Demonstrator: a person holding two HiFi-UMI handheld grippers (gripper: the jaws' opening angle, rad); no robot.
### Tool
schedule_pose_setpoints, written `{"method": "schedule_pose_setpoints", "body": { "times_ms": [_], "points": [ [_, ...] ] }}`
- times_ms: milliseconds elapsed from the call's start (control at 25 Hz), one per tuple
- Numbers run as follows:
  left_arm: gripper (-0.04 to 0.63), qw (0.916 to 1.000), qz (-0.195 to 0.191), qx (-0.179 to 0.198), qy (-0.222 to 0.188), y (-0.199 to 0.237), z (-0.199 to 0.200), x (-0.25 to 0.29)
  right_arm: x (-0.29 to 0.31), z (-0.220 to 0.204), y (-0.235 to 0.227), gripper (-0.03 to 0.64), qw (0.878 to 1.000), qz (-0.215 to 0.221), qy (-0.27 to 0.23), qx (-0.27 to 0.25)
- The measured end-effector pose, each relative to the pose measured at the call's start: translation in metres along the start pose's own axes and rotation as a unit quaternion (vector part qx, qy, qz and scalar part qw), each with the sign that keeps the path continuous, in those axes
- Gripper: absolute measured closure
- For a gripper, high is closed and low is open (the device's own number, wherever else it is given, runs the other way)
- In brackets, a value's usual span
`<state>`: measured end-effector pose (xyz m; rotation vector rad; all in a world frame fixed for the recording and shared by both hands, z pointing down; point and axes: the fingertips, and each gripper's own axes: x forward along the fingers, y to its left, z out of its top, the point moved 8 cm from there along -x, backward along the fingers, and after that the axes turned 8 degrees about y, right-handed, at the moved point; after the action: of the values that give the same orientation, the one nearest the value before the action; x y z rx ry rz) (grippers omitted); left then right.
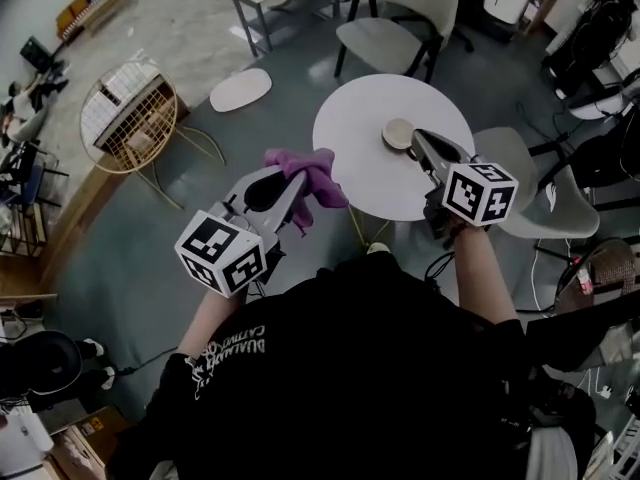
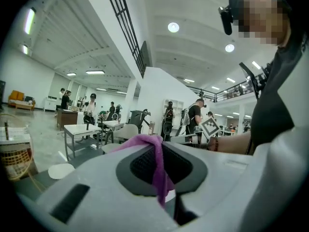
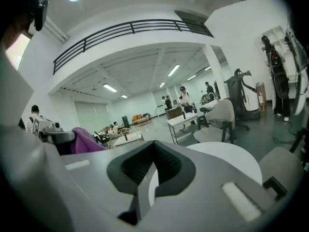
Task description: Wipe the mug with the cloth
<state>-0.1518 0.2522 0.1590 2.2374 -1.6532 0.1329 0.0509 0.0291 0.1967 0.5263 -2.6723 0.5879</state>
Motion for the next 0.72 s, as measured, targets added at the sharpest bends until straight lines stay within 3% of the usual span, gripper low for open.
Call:
{"method": "schedule_pose_setpoints", "body": {
  "times_ms": [160,360,560,720],
  "points": [
    [0.572,0.9983,-0.048,-0.016,-0.028,-0.012,0.011,-0.023,-0.042,0.009,0.061,0.610,0.999,0.000,-0.041,-0.010],
    [0.572,0.9938,-0.097,-0.005,-0.053,-0.023,0.018,-0.047,-0.075,0.007,0.121,0.609,0.996,-0.026,-0.074,-0.045],
    [0.572,0.9918,-0.109,0.010,-0.066,-0.036,0.023,-0.055,-0.099,0.006,0.136,0.610,0.990,-0.076,-0.084,-0.082],
    [0.572,0.9913,-0.111,0.029,-0.065,-0.046,0.024,-0.065,-0.106,0.000,0.142,0.611,0.989,-0.089,-0.078,-0.086]
  ]
}}
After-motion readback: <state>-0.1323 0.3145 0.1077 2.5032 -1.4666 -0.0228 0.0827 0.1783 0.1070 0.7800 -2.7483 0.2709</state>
